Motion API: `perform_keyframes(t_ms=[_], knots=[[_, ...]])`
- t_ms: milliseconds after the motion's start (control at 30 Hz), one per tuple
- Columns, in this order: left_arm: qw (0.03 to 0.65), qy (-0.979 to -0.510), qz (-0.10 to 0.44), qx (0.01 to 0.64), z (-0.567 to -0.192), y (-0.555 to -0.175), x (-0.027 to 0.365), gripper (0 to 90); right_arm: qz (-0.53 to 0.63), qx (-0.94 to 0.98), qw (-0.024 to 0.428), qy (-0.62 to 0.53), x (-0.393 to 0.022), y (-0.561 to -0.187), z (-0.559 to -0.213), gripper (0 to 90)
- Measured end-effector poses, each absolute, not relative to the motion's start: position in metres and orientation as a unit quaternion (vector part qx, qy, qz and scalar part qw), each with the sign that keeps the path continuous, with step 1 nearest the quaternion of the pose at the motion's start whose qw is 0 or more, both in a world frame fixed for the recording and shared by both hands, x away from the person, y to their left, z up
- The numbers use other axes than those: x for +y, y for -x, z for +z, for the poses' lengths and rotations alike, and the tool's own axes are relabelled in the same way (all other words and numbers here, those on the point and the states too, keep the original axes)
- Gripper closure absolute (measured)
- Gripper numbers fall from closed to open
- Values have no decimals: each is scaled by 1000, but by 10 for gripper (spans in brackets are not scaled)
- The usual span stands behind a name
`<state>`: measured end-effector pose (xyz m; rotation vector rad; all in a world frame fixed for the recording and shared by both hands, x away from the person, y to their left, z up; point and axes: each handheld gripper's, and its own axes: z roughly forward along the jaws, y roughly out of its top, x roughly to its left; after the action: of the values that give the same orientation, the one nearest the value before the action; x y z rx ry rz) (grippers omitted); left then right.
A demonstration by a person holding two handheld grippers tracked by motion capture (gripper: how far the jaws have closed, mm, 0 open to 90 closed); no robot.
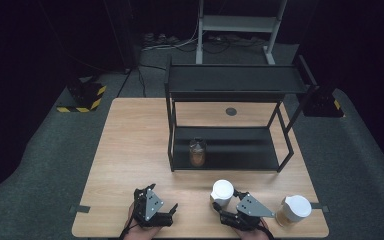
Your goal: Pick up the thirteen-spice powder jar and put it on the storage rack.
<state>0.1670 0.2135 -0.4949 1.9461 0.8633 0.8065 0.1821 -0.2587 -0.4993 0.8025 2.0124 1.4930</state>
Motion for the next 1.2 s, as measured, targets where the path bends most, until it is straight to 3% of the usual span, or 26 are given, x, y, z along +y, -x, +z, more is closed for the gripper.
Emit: perform_keyframes(t_ms=[1200], knots=[[418, -782, 323, 331, -495, -166, 213, 6, 538, 720, 292, -327, -263, -195, -477, 305]])
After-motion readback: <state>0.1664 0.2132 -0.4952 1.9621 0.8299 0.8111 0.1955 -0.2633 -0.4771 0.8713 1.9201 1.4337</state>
